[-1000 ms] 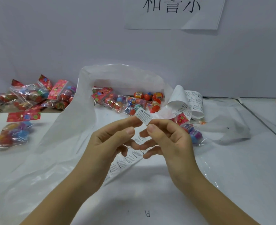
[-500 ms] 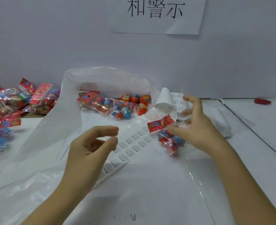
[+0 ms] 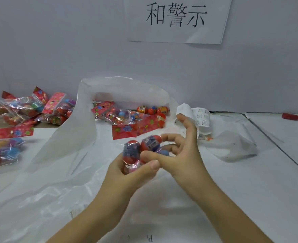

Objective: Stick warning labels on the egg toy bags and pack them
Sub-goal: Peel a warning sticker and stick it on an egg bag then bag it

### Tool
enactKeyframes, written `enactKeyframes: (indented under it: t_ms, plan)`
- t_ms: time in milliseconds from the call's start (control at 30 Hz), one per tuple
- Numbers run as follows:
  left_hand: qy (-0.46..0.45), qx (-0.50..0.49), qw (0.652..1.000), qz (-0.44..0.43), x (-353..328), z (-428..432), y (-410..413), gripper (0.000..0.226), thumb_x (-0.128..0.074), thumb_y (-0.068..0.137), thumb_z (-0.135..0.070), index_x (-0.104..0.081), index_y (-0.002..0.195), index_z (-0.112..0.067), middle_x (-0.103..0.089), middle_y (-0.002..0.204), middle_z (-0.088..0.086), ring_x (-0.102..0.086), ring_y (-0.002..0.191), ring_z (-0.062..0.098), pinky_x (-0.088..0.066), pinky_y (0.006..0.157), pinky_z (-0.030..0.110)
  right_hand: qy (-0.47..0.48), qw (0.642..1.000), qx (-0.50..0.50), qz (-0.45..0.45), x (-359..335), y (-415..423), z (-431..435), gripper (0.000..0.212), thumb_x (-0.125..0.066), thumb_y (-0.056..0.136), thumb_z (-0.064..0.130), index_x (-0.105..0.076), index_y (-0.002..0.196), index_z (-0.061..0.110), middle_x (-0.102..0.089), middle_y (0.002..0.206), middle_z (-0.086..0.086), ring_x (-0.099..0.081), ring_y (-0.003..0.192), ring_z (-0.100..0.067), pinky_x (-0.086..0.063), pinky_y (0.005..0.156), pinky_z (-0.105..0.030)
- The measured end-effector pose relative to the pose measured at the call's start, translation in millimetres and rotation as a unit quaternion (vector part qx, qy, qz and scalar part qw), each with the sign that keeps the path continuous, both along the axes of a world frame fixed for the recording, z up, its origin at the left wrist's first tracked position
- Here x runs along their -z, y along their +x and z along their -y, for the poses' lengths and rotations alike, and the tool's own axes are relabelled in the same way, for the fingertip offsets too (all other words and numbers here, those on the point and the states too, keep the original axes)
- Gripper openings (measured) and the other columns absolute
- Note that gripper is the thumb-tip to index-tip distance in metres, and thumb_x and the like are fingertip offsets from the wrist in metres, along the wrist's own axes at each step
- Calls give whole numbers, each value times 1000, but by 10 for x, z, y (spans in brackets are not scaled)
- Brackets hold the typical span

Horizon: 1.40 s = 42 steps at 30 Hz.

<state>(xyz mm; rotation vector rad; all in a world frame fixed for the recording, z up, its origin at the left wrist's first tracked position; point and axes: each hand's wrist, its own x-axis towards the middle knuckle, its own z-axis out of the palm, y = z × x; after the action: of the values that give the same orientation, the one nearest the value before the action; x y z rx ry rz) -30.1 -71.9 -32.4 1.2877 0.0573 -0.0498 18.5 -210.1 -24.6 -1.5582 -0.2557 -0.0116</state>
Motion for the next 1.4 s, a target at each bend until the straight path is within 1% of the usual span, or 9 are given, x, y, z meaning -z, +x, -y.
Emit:
enactKeyframes:
  t_ms: [167, 433, 600, 700, 800, 933, 1033, 1200, 1400]
  plan:
    - [-51, -25, 998, 1, -92, -139, 17, 54, -90, 57, -23, -74, 107, -13, -75, 104, 12, -74, 92, 24, -58, 71, 26, 134, 984, -82, -89, -59, 2, 47, 73, -76, 67, 24, -39, 127, 44, -67, 110, -4, -69, 101, -23, -58, 79, -34]
    - [-180, 12, 981, -64, -191, -270, 101, 49, -73, 67, -29, -66, 109, -4, -74, 101, 20, -75, 82, 29, -60, 62, 32, 119, 983, -99, -97, -97, 33, 82, 87, -83, 47, 16, -44, 120, 42, -71, 74, -1, -68, 67, -16, -54, 56, -25]
    - [-256, 65, 964, 26, -180, -283, 63, 103, -94, 45, -43, -55, 131, 0, -63, 125, 26, -69, 100, 32, -59, 82, 34, 216, 966, -88, -110, -58, -5, 7, 96, -80, 44, 11, -42, 130, 32, -70, 73, -5, -66, 63, -14, -53, 52, -24]
    - [-211, 13, 976, 55, -112, -155, 44, 94, -97, 41, -31, -58, 121, 1, -68, 114, 24, -69, 99, 32, -58, 87, 38, 241, 961, -80, -109, -26, -62, -44, 93, -80, 47, 10, -42, 130, 32, -69, 74, -5, -67, 64, -16, -54, 54, -25]
    - [-183, -72, 979, 59, -38, -114, 62, 58, -84, 62, -5, -61, 114, 0, -74, 99, 19, -73, 91, 28, -59, 74, 30, 171, 981, -67, -60, 9, -135, -113, 82, -85, 57, 14, -44, 124, 40, -70, 82, 0, -71, 76, -18, -56, 64, -26]
    - [-201, -109, 971, 65, -62, -239, 132, 53, -75, 64, 9, -61, 114, -3, -74, 97, 20, -73, 91, 31, -60, 68, 33, 142, 989, -17, 43, -136, -63, 25, 30, -73, 69, 20, -67, 89, 41, -65, 77, 5, -63, 74, -14, -52, 65, -25]
    - [-186, -101, 974, 86, -68, -294, 159, 53, -70, 65, 2, -59, 116, -7, -74, 100, 20, -73, 91, 37, -60, 65, 32, 144, 979, -143, -33, -276, -26, 154, 5, -66, 65, 22, -69, 67, 26, -61, 65, -3, -58, 58, -18, -50, 55, -27]
    - [-106, -90, 983, 120, -35, -258, 126, 84, -74, 62, 5, -43, 139, -10, -72, 108, 18, -74, 88, 34, -60, 68, 33, 69, 984, -154, -62, -233, -51, 125, 16, -61, 75, 21, -69, 62, 21, -56, 57, -2, -52, 49, -16, -47, 50, -24]
    - [-96, -52, 983, 150, 38, -189, 93, 88, -73, 64, 6, -37, 140, -20, -74, 105, 15, -73, 90, 36, -59, 68, 32, 42, 985, -152, -64, -166, -76, 71, 13, -64, 75, 27, -74, 69, 22, -53, 61, 2, -46, 58, -10, -43, 59, -21]
